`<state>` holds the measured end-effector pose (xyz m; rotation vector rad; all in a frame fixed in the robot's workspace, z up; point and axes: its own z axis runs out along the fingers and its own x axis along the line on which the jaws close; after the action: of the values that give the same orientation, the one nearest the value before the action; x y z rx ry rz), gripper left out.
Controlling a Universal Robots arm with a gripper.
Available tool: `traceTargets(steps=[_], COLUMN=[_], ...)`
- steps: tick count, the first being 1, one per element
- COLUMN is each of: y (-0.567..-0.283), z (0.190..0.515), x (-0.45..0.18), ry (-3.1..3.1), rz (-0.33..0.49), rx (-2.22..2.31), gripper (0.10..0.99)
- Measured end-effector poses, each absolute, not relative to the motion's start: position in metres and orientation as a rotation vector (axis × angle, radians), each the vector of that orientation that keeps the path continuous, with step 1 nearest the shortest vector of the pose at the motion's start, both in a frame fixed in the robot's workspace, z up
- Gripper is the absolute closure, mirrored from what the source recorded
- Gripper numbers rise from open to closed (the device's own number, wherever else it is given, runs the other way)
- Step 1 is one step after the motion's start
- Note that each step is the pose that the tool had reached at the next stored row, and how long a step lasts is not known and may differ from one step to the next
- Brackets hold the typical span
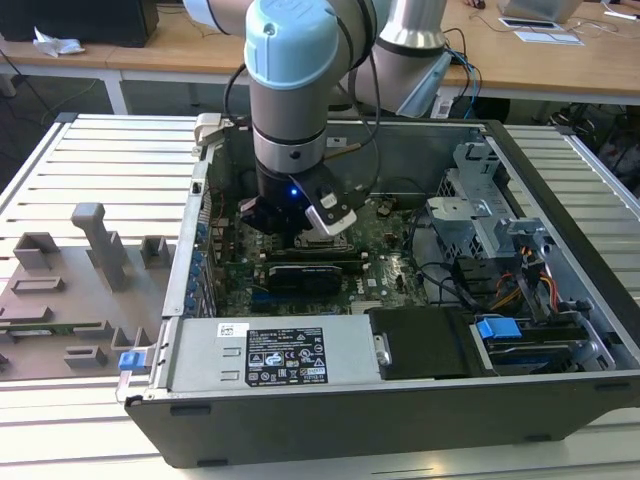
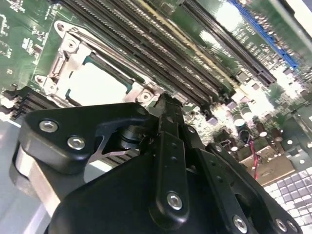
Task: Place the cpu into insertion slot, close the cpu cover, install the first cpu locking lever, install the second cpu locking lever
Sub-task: 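Install the second cpu locking lever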
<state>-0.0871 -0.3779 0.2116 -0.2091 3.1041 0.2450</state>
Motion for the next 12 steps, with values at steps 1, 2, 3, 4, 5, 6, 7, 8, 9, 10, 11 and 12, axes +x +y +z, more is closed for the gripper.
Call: traceTargets(steps=[1,2,3,4,5,6,7,8,9,10,11,12], y=[-0.376,-0.374,-0.373,-0.371,-0.370,-0.369,-0.368,-0.367,-0.366,-0.365,-0.364,-0.364], z=[0.212,0.212,0.212,0.212,0.212,0.212,0.212,0.212,0.212,0.212,0.211,0.211], x=[-0.084,-0.081,-0.078,-0.073,-0.069,-0.064,-0.060,-0.053,-0.048,-0.042,-0.035,-0.031], ry=[3.105,3.105,3.106,3.107,3.109,3.112,3.114,3.118,3.122,3.126,3.131,3.134], rz=[0.242,0.241,0.241,0.240,0.239,0.239,0.238,0.237,0.235,0.233,0.229,0.226], rx=[-0.209,-0.209,-0.209,-0.209,-0.209,-0.209,-0.209,-0.208,-0.208,-0.208,-0.208,-0.207], gripper=[0.980,0.980,0.980,0.980,0.980,0.980,0.980,0.980,0.980,0.980,0.980,0.980])
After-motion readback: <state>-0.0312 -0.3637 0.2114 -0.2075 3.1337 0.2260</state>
